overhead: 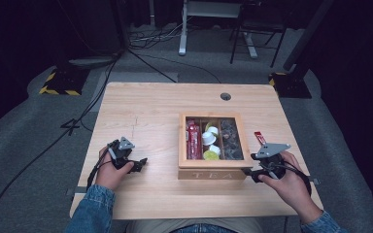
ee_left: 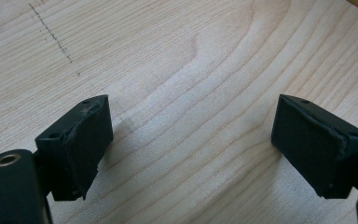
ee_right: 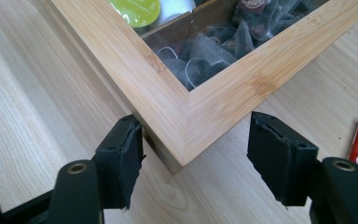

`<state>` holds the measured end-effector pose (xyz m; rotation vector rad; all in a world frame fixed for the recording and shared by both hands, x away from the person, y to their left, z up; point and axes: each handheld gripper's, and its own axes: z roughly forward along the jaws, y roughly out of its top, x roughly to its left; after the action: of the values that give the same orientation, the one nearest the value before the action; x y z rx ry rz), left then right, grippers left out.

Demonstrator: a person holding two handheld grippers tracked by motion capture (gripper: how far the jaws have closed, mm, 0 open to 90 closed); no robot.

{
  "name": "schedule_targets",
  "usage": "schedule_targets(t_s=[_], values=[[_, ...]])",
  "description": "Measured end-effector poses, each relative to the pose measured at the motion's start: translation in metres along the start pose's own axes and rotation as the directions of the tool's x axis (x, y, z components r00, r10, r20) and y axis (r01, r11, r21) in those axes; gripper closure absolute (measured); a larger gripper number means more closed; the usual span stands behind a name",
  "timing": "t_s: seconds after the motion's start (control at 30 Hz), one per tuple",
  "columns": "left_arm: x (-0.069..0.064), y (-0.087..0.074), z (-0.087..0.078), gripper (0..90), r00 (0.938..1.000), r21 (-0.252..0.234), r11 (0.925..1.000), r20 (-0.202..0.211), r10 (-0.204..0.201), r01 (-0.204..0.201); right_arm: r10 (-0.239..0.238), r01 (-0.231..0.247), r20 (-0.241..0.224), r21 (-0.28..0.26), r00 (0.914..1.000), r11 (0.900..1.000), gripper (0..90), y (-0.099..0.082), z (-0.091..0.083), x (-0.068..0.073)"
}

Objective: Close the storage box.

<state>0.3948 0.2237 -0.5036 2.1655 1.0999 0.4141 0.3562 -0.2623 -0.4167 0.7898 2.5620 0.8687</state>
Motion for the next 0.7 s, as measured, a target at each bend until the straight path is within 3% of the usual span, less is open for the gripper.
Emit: schedule_targets(t_s=[0.27,0.53,0.7], values=[[0.0,0.0,0.0,12.9,1.0,0.001,1.0,0.0,-0.004,0.004,0.001,-0.001,-0.011,0.021,0.9999,0.9998,35.3,-0.004,0.004,0.003],[0.0,0.0,0.0,12.9,1.0,0.001,1.0,-0.001,-0.003,0.003,0.045,-0.047,-0.049,-0.052,0.9978,0.9975,30.2,-0.001,-0.006,0.001],[-0.001,-0.002,-0.002,13.0,1.0,-0.002,1.0,0.002,-0.004,0.004,0.089,-0.094,-0.048,-0.136,0.9949,0.9862,29.8,0.001,-0.018,-0.01]])
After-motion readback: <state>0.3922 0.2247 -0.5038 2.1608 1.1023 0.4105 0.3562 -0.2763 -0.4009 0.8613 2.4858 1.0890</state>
